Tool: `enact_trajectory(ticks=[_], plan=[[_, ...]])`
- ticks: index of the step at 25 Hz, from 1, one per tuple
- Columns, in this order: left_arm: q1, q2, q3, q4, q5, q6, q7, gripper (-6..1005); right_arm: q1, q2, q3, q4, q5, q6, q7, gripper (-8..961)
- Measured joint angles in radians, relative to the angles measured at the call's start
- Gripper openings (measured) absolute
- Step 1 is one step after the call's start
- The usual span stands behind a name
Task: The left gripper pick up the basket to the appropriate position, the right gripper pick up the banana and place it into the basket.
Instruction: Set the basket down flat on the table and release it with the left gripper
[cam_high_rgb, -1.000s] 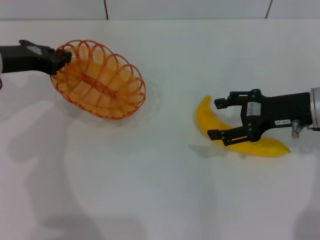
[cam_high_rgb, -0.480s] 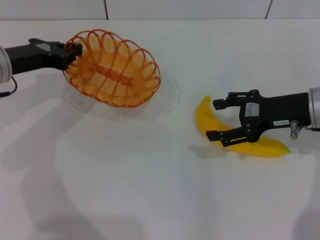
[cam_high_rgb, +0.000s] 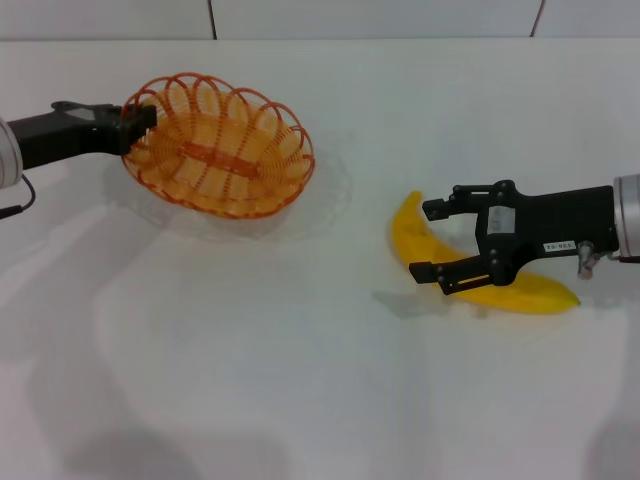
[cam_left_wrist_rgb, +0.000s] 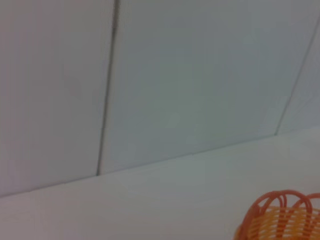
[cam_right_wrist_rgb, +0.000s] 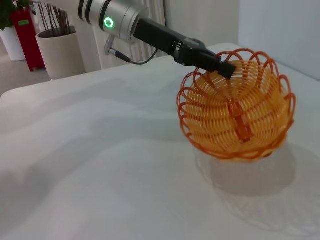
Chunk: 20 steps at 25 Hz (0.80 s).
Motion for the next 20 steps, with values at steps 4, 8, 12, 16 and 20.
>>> enact_trajectory(ticks=[4, 8, 12, 16, 20], plan=[[-0.001, 0.002, -0.023, -0.038, -0.016, -0.001, 0.002, 100, 0.003, 0.0, 0.0, 0.0, 0.001, 0.0, 0.0, 890], [-0.002, 0.001, -0.024, -0.054, -0.026, -0.012, 0.008, 104, 0.007, 0.0, 0.0, 0.0, 0.001, 0.0, 0.001, 890], [-0.004, 0.0, -0.025, -0.083, -0.026, -0.025, 0.009, 109, 0.01, 0.0, 0.0, 0.0, 0.001, -0.002, 0.001, 890], [-0.008, 0.001, -0.025, -0.103, -0.026, -0.034, 0.01, 113, 0.012, 0.0, 0.0, 0.0, 0.001, -0.004, 0.002, 890], [-0.005, -0.002, -0.025, -0.109, -0.026, -0.048, 0.01, 117, 0.013, 0.0, 0.0, 0.0, 0.001, -0.004, 0.002, 890]])
